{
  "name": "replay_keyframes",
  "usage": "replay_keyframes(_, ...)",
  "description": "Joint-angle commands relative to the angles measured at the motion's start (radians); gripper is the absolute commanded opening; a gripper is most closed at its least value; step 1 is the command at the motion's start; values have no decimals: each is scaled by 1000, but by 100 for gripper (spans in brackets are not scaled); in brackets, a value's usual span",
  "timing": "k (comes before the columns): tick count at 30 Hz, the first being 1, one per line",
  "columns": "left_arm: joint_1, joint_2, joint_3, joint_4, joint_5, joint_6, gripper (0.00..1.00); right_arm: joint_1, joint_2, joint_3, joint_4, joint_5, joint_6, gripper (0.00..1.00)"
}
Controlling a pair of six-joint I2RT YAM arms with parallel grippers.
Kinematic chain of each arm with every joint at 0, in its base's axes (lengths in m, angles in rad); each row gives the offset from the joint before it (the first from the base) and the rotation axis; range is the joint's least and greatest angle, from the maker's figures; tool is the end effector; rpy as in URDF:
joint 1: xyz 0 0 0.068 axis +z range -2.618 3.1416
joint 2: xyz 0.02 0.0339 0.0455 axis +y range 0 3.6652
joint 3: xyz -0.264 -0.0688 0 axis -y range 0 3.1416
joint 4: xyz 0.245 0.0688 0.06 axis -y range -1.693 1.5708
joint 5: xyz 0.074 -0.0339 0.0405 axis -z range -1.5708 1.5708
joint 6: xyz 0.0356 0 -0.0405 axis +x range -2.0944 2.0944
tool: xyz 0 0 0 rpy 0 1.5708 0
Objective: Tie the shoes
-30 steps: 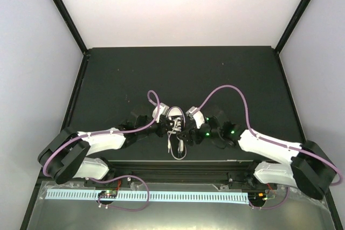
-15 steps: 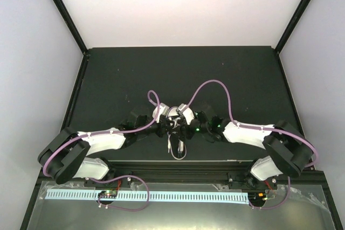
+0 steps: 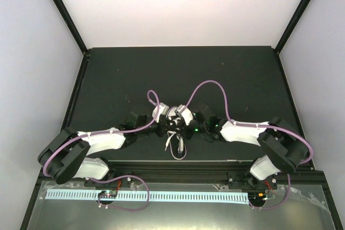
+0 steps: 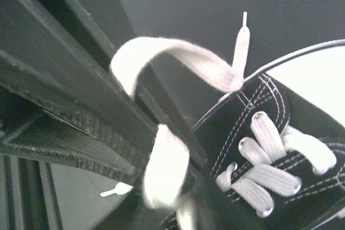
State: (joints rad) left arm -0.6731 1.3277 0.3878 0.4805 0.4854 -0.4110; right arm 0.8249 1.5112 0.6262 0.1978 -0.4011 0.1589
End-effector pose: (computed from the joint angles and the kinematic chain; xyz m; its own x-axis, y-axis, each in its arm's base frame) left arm 0.1804 -0.1651 0.1605 -0.6688 0.0813 -0.7390 0.6667 0.5054 -0.5478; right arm 0.1855 0.2213 0.1577 -0.5645 -0.3963 -0.7241 -0.8018 0.4717 0.3669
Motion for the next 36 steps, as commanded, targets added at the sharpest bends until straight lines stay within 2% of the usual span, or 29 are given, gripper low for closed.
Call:
replay_keyframes(1, 1, -18, 3, 26, 23, 13, 4, -2, -20, -13, 58, 80, 12, 4)
replay_keyframes(6, 1, -40, -14, -5, 8, 4, 35, -1, -68, -34, 68, 126, 16, 2)
replay_keyframes(10, 8, -116, -64, -44, -22, 8, 45, -1, -90, -49, 74, 135, 22, 2)
replay_keyframes(17, 48, -242, -183, -33, -103, -43, 46, -1, -117, -71, 75, 123, 29, 2)
replay_keyframes(19, 59, -239, -178, -53, -147, -60, 42, -2, -121, -74, 73, 117, 30, 2)
replay_keyframes(26, 86, -83, -64, -112, -146, -54, 34, -1, -127, -77, 74, 97, 36, 2)
replay_keyframes(31, 102, 56, -11, -51, -84, -44, 34, -2, -128, -79, 80, 90, 43, 2)
replay_keyframes(36, 105, 129, 38, 1, -33, -24, 34, -1, -127, -80, 79, 87, 44, 2)
